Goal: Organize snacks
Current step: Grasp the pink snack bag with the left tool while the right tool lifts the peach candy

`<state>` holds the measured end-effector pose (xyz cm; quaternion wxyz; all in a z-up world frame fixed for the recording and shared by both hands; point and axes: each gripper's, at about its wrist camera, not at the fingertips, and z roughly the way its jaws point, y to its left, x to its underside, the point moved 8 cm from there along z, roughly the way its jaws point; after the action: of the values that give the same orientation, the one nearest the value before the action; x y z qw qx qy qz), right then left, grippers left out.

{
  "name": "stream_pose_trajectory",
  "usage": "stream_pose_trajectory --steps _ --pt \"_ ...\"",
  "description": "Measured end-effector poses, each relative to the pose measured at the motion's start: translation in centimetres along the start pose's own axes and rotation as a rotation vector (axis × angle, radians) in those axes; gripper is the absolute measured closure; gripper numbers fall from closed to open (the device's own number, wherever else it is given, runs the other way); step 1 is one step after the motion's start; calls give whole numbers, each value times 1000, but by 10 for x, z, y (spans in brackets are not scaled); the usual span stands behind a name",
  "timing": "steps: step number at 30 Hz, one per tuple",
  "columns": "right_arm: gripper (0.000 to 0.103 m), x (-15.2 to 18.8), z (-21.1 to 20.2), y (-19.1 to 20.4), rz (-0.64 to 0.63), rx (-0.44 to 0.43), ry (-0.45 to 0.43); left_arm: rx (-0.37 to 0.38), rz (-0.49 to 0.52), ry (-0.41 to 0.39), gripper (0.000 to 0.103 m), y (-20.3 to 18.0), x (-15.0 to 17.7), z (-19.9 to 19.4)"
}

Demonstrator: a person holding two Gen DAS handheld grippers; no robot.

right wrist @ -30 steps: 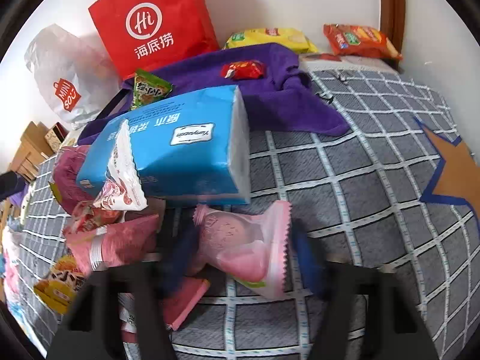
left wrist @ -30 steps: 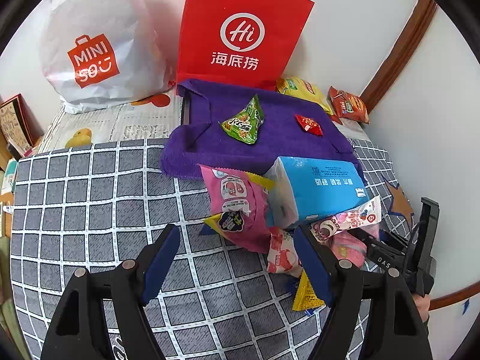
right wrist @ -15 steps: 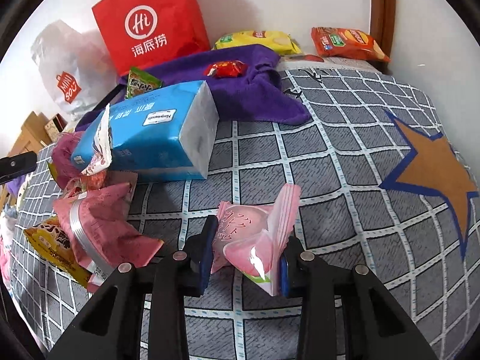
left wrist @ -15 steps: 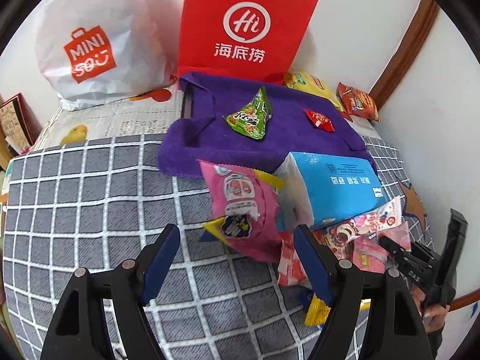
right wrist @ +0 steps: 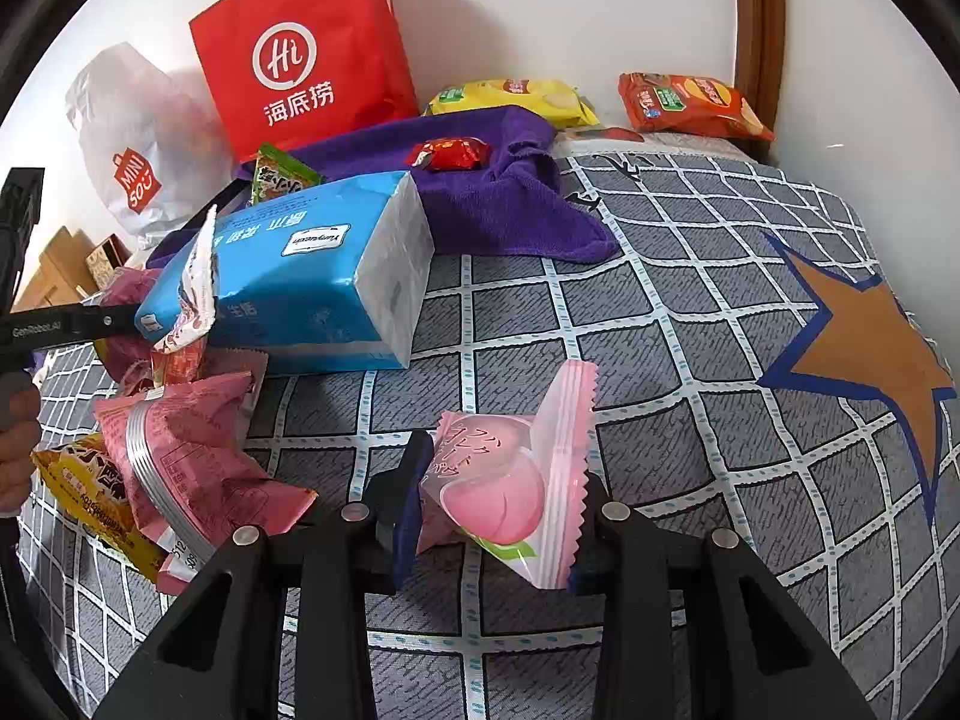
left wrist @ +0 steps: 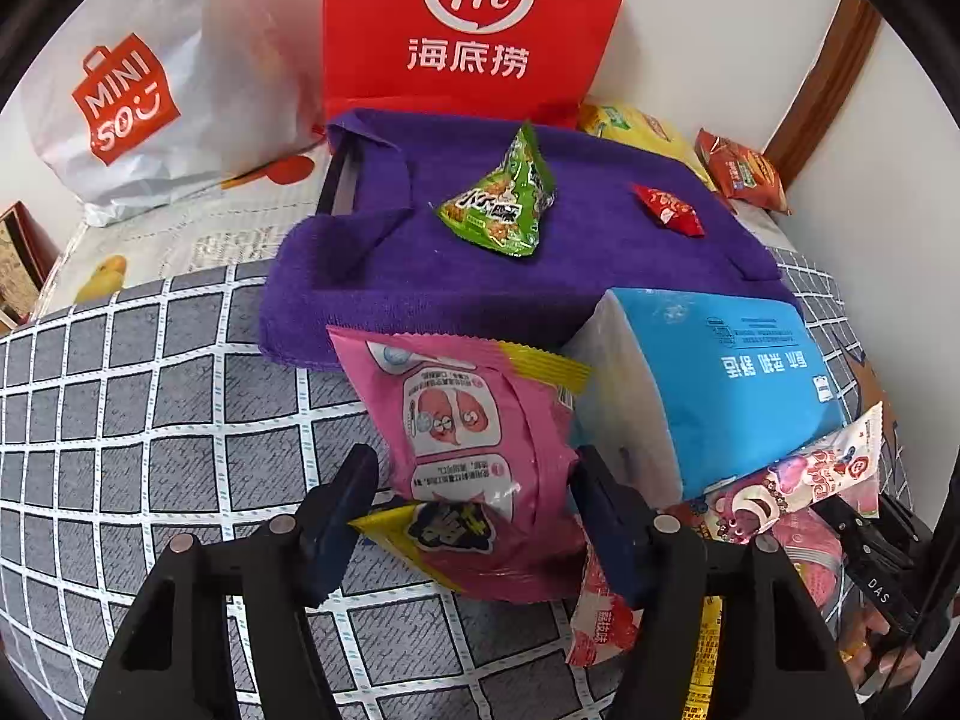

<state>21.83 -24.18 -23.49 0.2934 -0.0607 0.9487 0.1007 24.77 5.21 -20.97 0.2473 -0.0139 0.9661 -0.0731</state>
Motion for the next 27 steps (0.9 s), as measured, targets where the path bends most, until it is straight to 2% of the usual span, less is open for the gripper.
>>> stream_pose_trajectory --steps 2,10,14,22,27 --pt "67 0 0 0 -3 1 0 2 7 -4 48 0 1 -4" --pt "67 -1 0 -1 7 -14 -3 41 -48 -13 50 13 18 -30" --pt "69 0 0 1 -11 13 -2 81 -73 5 49 16 34 -41" --pt "72 1 -6 5 -25 41 15 63 -89 -38 49 25 48 -64" --pt "72 1 -20 7 -28 50 -4 66 -96 -58 49 30 52 -75"
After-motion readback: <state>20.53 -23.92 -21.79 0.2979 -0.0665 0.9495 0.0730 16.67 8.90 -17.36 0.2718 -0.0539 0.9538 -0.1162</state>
